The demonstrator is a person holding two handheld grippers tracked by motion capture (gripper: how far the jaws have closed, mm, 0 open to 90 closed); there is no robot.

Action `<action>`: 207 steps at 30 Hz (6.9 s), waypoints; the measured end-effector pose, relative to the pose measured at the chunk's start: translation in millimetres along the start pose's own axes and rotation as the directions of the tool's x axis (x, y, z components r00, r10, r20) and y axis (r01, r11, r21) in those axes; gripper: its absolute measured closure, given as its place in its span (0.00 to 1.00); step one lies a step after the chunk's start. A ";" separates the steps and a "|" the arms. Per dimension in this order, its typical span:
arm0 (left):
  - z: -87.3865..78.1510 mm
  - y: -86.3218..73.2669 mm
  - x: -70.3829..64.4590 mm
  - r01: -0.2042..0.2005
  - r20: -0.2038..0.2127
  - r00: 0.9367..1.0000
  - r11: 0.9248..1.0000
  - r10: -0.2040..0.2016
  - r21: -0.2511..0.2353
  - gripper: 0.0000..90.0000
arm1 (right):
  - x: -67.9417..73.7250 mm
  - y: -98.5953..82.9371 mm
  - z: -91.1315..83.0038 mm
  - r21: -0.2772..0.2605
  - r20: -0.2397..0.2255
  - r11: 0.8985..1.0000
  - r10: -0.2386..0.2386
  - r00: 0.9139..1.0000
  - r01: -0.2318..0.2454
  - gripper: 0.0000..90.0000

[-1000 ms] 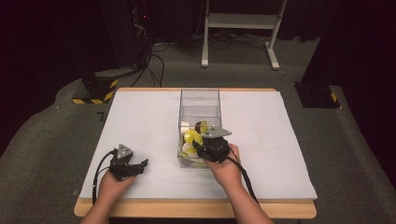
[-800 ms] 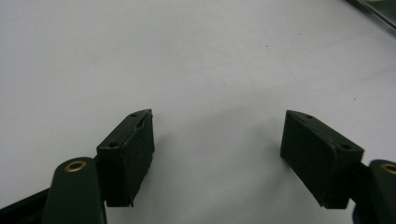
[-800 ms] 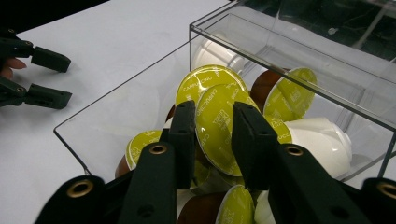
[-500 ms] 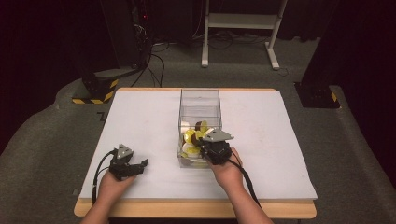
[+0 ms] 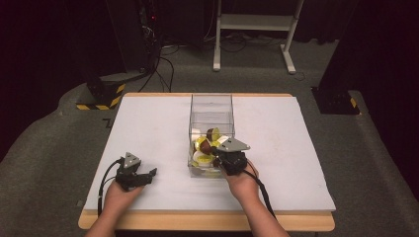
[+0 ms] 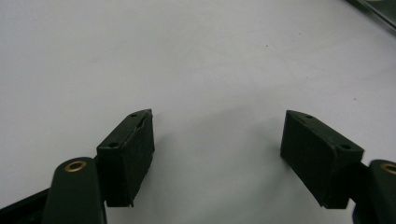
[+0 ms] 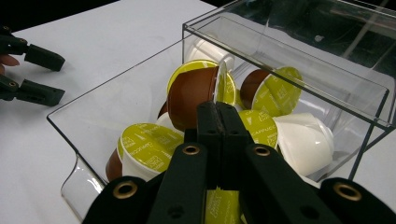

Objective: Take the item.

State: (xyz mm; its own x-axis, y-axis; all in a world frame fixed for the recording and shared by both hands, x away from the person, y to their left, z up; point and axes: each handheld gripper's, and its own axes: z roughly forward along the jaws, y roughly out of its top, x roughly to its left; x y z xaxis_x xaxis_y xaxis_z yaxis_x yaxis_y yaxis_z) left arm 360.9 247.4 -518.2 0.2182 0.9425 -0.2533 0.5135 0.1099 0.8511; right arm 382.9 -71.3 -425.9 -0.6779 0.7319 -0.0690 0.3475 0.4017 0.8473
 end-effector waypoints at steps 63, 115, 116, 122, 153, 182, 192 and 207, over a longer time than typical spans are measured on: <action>-0.7 -0.2 0.4 -0.010 -0.001 1.000 1.000 0.010 0.002 0.29 | -14.7 -5.0 -43.8 -0.216 -0.026 0.975 0.041 0.999 -0.046 1.00; -1.1 -0.3 0.5 -0.015 -0.002 1.000 1.000 0.015 0.005 0.29 | -65.9 -14.1 -78.9 -0.284 0.099 0.952 0.149 0.984 -0.115 1.00; -1.1 -0.3 0.5 -0.015 -0.002 1.000 1.000 0.015 0.006 0.29 | -67.3 -14.5 -79.5 -0.286 0.102 0.951 0.152 0.983 -0.118 1.00; -0.8 -0.3 0.3 -0.011 -0.002 1.000 1.000 0.011 0.002 0.29 | -78.3 -18.5 -84.5 -0.292 0.125 0.947 0.177 0.976 -0.134 1.00; -1.4 -0.3 0.8 -0.019 -0.002 1.000 1.000 0.019 0.009 0.29 | -139.6 -66.9 -77.1 -0.208 0.295 0.949 0.292 0.910 -0.238 1.00; -1.2 -0.2 0.9 -0.017 -0.002 1.000 1.000 0.018 0.007 0.29 | -158.0 -104.6 -47.0 -0.016 0.413 0.965 0.246 0.877 -0.264 1.00; -1.3 -0.2 0.9 -0.017 -0.002 1.000 1.000 0.017 0.007 0.29 | -155.4 -108.0 -39.3 0.032 0.427 0.969 0.207 0.880 -0.243 1.00; -1.2 -0.2 0.8 -0.016 -0.002 1.000 1.000 0.016 0.007 0.29 | -144.1 -102.7 -29.4 0.046 0.397 0.979 0.167 0.902 -0.201 0.94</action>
State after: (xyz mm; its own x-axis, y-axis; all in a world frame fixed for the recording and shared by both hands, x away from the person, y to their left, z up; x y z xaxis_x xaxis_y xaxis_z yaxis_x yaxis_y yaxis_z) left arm 360.0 248.5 -518.0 0.2250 0.9447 -0.2384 0.5153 0.0923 0.8520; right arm 425.8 -234.2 -487.4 -0.2961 0.9462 -0.1301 0.5059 0.2709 0.8189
